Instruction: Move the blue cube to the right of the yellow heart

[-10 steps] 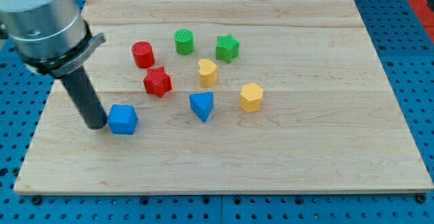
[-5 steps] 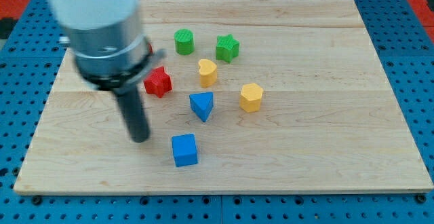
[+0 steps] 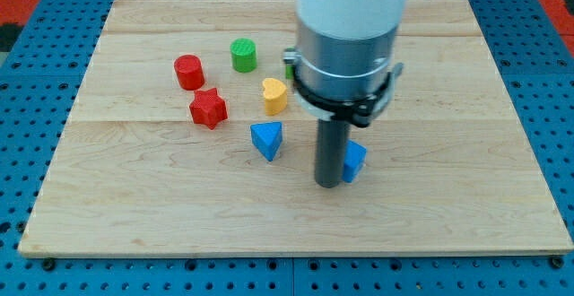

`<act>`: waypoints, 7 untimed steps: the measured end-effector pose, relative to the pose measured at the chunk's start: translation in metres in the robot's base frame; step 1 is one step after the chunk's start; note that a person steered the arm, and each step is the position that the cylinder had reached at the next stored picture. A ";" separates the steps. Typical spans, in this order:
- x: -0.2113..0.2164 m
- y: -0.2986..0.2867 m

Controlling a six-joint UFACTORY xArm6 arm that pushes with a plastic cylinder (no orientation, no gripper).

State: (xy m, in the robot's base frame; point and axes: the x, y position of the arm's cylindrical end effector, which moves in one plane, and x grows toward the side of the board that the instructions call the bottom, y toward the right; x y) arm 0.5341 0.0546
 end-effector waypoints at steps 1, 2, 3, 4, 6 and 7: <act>-0.004 0.050; -0.025 0.093; -0.039 0.078; -0.018 0.191; 0.002 0.088; 0.001 0.071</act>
State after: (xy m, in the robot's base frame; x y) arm 0.5349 0.1256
